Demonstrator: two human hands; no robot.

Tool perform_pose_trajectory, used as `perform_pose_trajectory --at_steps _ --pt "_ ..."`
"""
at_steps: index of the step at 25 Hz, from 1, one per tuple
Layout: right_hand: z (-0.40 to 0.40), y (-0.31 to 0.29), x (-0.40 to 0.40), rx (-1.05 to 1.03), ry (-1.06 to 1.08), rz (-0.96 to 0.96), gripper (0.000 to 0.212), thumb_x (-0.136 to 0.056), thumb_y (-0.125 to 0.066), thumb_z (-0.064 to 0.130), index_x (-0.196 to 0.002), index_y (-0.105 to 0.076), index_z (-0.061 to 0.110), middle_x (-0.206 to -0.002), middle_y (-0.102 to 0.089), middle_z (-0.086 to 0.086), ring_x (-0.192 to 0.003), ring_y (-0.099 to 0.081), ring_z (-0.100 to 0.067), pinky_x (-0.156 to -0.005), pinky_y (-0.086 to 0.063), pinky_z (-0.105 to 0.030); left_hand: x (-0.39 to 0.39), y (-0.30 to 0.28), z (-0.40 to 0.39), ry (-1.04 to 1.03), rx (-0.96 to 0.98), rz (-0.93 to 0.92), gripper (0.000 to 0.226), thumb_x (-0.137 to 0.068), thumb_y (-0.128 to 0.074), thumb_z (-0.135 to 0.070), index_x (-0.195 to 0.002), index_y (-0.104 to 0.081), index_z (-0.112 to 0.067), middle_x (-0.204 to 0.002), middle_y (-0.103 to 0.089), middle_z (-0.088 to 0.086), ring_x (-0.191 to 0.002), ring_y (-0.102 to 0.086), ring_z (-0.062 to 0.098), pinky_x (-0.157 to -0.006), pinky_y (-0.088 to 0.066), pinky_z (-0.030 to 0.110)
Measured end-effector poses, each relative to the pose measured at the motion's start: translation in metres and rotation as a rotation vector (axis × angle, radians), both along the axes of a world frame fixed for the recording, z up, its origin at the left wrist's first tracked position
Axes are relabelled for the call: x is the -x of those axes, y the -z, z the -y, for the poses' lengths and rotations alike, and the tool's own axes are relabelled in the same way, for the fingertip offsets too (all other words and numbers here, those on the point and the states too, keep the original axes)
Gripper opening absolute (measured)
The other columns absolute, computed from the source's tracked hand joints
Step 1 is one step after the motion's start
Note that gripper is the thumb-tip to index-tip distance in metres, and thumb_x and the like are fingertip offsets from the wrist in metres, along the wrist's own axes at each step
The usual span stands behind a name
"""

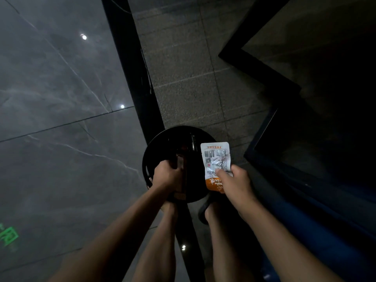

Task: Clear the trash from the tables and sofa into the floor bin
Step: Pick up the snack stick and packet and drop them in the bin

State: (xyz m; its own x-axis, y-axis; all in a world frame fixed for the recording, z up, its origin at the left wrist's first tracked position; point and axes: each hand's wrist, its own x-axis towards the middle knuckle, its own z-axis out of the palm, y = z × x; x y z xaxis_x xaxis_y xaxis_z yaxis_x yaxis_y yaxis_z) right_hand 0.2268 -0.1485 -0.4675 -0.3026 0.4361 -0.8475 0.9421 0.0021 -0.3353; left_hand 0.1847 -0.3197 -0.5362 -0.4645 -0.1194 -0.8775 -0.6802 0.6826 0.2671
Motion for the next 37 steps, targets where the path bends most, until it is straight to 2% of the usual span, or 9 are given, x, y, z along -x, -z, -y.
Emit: perform_pose_trajectory --at_steps 5,8,12,16,21,26,29,32,37 --pt "-0.005 0.006 -0.011 0.028 0.001 0.036 0.01 -0.091 -0.06 0.009 -0.09 -0.068 0.016 -0.078 -0.07 0.003 -0.066 -0.064 -0.006 -0.048 -0.049 -0.01 -0.001 0.018 0.002 0.158 0.012 0.128 0.023 -0.087 -0.058 -0.027 -0.067 -0.058 -0.015 -0.062 -0.06 0.0 -0.053 -0.055 0.01 -0.041 -0.036 0.02" --pt "-0.011 0.003 -0.016 0.021 -0.011 0.094 0.011 -0.092 -0.06 0.009 -0.096 -0.069 0.012 -0.081 -0.072 -0.001 -0.071 -0.067 -0.011 -0.054 -0.052 -0.016 -0.002 0.005 0.001 0.188 -0.07 0.128 0.012 -0.089 -0.057 -0.027 -0.088 -0.063 -0.016 -0.072 -0.06 -0.005 -0.061 -0.057 0.007 -0.048 -0.044 0.019" --pt "-0.02 -0.005 -0.016 0.01 -0.131 0.163 0.018 -0.093 -0.059 0.013 -0.105 -0.071 0.009 -0.092 -0.074 -0.005 -0.078 -0.068 -0.016 -0.059 -0.048 -0.021 -0.012 -0.03 0.015 0.615 -0.064 -0.193 0.038 -0.088 -0.062 -0.029 -0.124 -0.059 -0.016 -0.117 -0.061 0.006 -0.104 -0.062 0.023 -0.082 -0.054 0.032" --pt "-0.02 -0.01 -0.007 -0.118 -0.238 0.11 0.021 -0.092 -0.06 0.015 -0.109 -0.071 0.008 -0.105 -0.074 -0.008 -0.089 -0.067 -0.02 -0.066 -0.045 -0.022 -0.027 -0.055 0.039 0.931 0.142 -0.521 0.083 -0.08 -0.068 -0.049 -0.148 -0.036 -0.013 -0.157 -0.023 0.024 -0.148 -0.017 0.042 -0.117 -0.032 0.051" --pt "0.0 -0.006 0.007 -0.041 -0.397 0.125 0.019 -0.089 -0.066 0.019 -0.102 -0.073 0.007 -0.098 -0.074 -0.007 -0.086 -0.066 -0.019 -0.069 -0.045 -0.026 -0.043 -0.045 0.063 0.92 0.154 -0.47 0.12 -0.072 -0.072 -0.063 -0.157 0.004 -0.024 -0.16 0.021 0.023 -0.15 0.014 0.038 -0.122 -0.014 0.052" --pt "0.019 -0.002 0.014 -0.021 -0.51 0.126 0.018 -0.089 -0.063 0.018 -0.096 -0.073 0.005 -0.095 -0.074 -0.009 -0.08 -0.065 -0.021 -0.056 -0.043 -0.023 -0.048 -0.037 0.065 0.87 0.12 -0.495 0.118 -0.071 -0.072 -0.061 -0.157 0.0 -0.024 -0.161 0.017 0.025 -0.15 0.011 0.04 -0.121 -0.022 0.051" --pt "0.033 -0.001 0.008 0.018 -0.603 0.104 0.03 -0.088 -0.066 0.023 -0.115 -0.07 0.01 -0.115 -0.072 -0.01 -0.105 -0.066 -0.024 -0.087 -0.052 -0.029 -0.047 -0.038 0.065 0.882 0.154 -0.474 0.12 -0.071 -0.067 -0.068 -0.157 0.005 -0.025 -0.161 0.018 0.022 -0.151 0.012 0.037 -0.122 -0.019 0.051" --pt "0.032 -0.004 0.002 0.002 -0.624 0.135 0.057 -0.089 -0.065 0.027 -0.143 -0.048 0.019 -0.139 -0.057 -0.012 -0.128 -0.054 -0.024 -0.107 -0.039 -0.027 -0.049 -0.042 0.063 0.91 0.187 -0.446 0.118 -0.074 -0.068 -0.064 -0.157 0.005 -0.023 -0.161 0.017 0.021 -0.15 0.013 0.036 -0.122 -0.017 0.052" --pt "0.012 -0.035 -0.003 -0.034 -0.744 0.123 0.051 -0.091 -0.061 0.029 -0.141 -0.05 0.025 -0.134 -0.061 -0.008 -0.122 -0.058 -0.021 -0.091 -0.038 -0.017 -0.043 -0.056 0.066 0.963 0.176 -0.346 0.096 -0.09 -0.057 -0.048 -0.156 0.007 -0.022 -0.162 0.016 0.019 -0.151 0.013 0.033 -0.121 -0.02 0.047"
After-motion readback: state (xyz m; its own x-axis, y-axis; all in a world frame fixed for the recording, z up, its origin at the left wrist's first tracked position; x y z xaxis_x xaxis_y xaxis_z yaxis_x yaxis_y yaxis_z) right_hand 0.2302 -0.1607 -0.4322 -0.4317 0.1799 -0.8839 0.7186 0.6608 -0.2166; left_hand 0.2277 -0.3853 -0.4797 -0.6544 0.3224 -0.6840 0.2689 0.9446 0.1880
